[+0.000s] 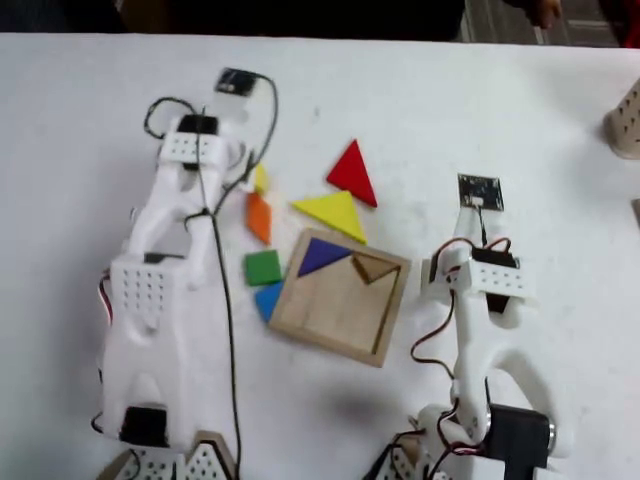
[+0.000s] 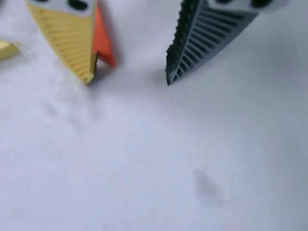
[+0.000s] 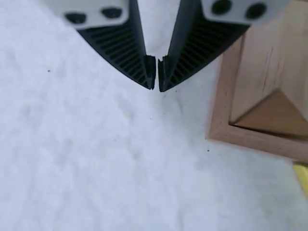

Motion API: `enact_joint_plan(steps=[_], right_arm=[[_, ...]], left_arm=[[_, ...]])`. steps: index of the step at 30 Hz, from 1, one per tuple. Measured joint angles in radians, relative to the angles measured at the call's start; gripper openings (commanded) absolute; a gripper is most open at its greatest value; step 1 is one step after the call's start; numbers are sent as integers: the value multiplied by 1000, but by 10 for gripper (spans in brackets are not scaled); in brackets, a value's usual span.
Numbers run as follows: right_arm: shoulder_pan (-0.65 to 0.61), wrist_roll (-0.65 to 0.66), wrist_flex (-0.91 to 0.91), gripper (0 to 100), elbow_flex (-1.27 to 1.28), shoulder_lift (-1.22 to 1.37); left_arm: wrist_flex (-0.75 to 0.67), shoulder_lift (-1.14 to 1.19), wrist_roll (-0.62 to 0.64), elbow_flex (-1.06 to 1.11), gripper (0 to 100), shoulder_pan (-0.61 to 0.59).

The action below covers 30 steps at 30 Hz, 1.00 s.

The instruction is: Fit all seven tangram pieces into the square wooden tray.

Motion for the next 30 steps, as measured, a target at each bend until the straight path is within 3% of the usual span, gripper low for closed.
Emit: enact_joint_plan(steps=[5,17,24,30], right_arm=[[-9,0,0,19,0,0],[-21,0,0,19,3,0],[-44,0,0,19,3,0],[-43,0,0,20,6,0]], left_arm=[[147,8,25,-54,354,-14],[244,-23,68,-31,357,-18],[236,-203,129,203,355,15],[71,-361,296,529,355,20]])
